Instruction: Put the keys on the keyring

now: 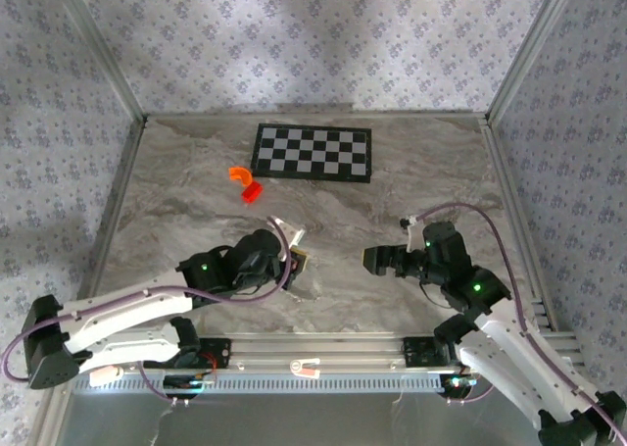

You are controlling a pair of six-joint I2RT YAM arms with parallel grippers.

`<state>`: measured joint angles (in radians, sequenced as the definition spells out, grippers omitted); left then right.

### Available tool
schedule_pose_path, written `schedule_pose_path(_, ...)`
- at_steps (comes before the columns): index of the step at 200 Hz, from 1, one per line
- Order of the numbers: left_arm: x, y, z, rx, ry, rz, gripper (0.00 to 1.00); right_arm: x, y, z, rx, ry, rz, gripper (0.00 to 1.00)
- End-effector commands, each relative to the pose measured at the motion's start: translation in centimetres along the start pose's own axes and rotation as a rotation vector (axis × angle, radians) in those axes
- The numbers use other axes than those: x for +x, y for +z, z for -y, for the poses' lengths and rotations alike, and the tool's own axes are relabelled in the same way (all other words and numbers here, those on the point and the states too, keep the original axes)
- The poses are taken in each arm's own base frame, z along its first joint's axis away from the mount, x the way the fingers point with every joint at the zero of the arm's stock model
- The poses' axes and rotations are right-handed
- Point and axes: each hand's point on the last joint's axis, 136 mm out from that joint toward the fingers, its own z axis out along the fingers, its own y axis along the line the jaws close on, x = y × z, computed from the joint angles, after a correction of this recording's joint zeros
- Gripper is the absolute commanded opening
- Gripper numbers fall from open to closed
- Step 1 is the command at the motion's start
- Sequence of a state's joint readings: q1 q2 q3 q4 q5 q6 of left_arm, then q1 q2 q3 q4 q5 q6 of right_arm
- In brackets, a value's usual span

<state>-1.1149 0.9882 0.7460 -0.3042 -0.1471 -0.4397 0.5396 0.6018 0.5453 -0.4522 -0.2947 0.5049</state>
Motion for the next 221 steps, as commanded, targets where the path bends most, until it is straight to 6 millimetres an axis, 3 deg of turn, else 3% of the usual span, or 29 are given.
schedule_pose_path(1,-0.9,-1.3,0.3,0.016,0.062,0.048,0.00,-1.7,-0.7,-3.1,-0.108,-0.087,0.058,0.95)
schedule_pose_path(82,-3.5,-4.9,1.5,0.095,0.188,0.195,0.00,-2.7,-2.3,-10.3,-0.370,-0.304,0.130,0.69)
schedule_pose_path(129,-5.1,-7.1,2.9,0.148,0.272,0.284,0.00,-4.2,-2.7,-11.6,-0.368,-0.354,0.177,0.41)
schedule_pose_path(166,-6.1,-8.5,4.4,0.187,0.343,0.332,0.00,-4.7,-2.2,-12.5,-0.373,-0.387,0.187,0.25)
schedule_pose_path(198,-7.0,-9.5,5.5,0.218,0.383,0.378,0.00,-4.7,-1.7,-13.3,-0.373,-0.427,0.182,0.15)
schedule_pose_path(221,-7.6,-9.9,6.2,0.238,0.395,0.408,0.00,-4.1,-1.2,-14.0,-0.375,-0.461,0.165,0.16)
